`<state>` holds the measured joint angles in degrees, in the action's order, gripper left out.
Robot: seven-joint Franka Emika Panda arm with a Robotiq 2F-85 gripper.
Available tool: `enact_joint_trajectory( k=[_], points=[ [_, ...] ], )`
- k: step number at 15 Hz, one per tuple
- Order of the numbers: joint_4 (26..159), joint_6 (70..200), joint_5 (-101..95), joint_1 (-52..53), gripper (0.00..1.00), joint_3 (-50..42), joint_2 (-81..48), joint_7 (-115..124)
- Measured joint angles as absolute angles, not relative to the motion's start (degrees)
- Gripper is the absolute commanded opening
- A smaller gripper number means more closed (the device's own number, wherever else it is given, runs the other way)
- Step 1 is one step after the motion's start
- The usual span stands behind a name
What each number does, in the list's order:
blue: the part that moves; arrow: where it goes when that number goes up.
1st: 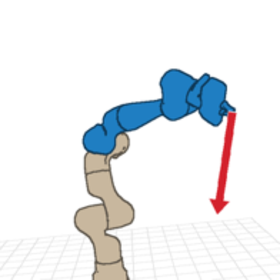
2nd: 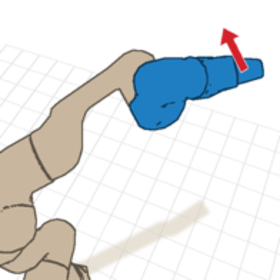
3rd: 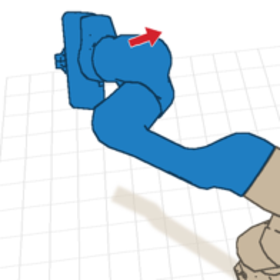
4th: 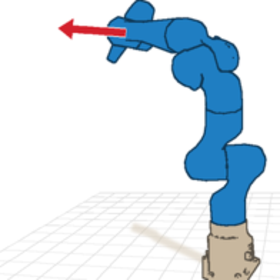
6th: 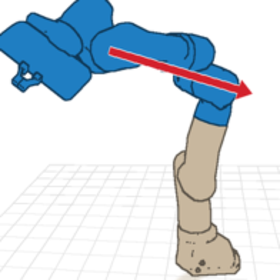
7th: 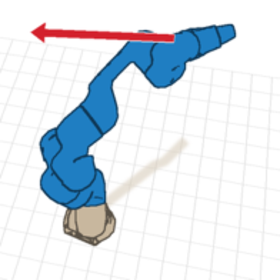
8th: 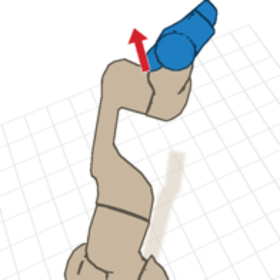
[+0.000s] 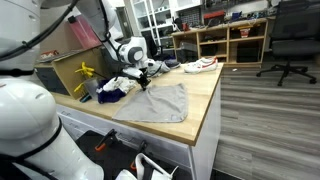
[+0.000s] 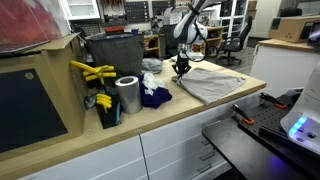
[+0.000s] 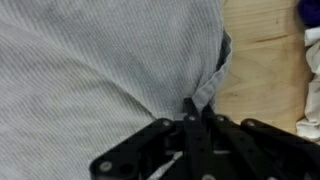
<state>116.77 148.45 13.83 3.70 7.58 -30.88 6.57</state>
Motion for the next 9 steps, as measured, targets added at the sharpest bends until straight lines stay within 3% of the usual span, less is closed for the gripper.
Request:
enact_joint_trajectory(
  k=[9],
  points=[
    [111.6, 148.2, 12.0, 5.0, 0.02, 6.6, -34.6, 6.7]
  ],
)
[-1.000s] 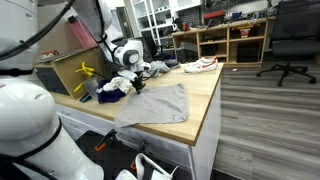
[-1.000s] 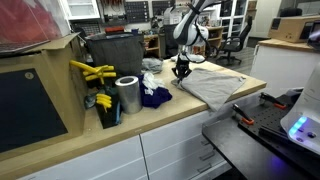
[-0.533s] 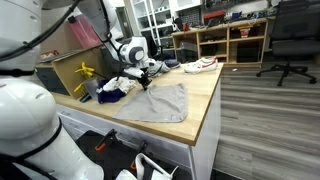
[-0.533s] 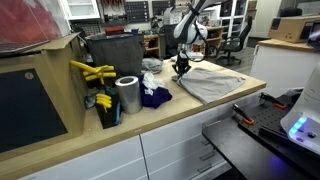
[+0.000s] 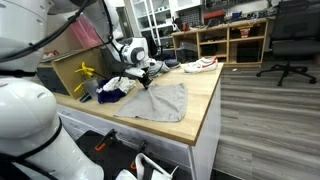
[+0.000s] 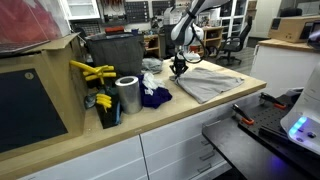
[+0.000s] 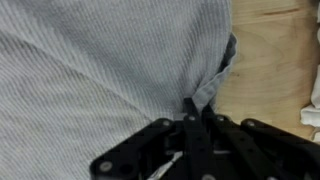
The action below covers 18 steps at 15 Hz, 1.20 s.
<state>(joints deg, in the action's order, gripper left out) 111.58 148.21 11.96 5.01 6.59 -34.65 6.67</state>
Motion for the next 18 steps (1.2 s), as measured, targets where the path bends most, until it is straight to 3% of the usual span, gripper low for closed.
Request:
enact_joint_trajectory(
  k=[3, 4, 6, 14, 15, 16, 18],
  points=[
    [110.7, 147.4, 12.1, 5.1, 0.02, 7.8, -34.7, 6.7],
    [110.4, 147.1, 12.3, 5.1, 0.33, 8.3, -34.7, 6.7],
    [109.8, 146.6, 12.3, 5.1, 0.4, 9.2, -34.7, 6.7],
    [108.7, 146.2, 9.8, 5.2, 0.99, 8.8, -32.3, 5.7],
    [108.7, 146.2, 9.2, 5.1, 0.86, 8.1, -31.6, 5.7],
    [108.7, 146.2, 8.5, 4.9, 0.61, 7.2, -30.8, 5.7],
    [108.7, 146.1, 7.0, 4.5, 0.6, 5.1, -29.6, 5.6]
  ],
)
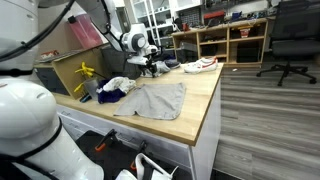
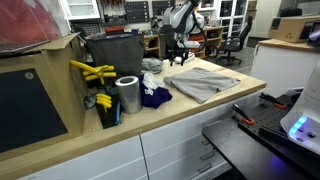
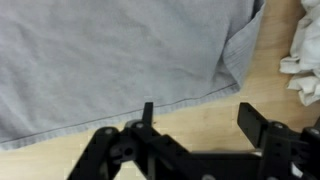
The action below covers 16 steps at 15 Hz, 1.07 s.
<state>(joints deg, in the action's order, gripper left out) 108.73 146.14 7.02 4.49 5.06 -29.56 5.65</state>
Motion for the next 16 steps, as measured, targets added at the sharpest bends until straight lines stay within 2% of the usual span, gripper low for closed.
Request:
enact_joint_trajectory(
  k=[7, 8, 16],
  points=[
    [109.6, 146.1, 4.5, 1.3, 0.05, -1.4, -28.4, 5.7],
    [109.8, 146.1, 4.5, 0.9, 0.01, -1.9, -28.4, 5.7],
    [109.9, 146.1, 4.5, -0.4, 0.0, -4.2, -31.4, 6.0]
  ],
)
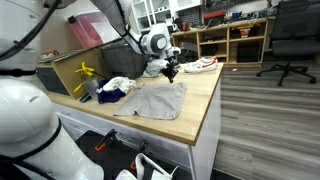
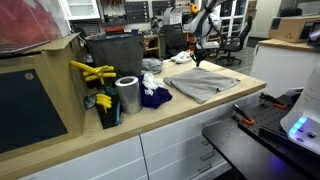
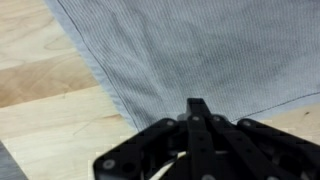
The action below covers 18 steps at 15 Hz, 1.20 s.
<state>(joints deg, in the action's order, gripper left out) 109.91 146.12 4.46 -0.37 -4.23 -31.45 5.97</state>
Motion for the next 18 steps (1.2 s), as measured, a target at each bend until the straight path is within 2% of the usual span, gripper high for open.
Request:
enact_joint_trajectory(
  k=[7, 18],
  points=[
    [105.5, 146.0, 4.3, -0.4, 0.0, -5.8, -38.0, 6.1],
    [91.8, 139.7, 2.4, -1.5, 0.0, -8.7, -45.4, 7.2]
  ],
)
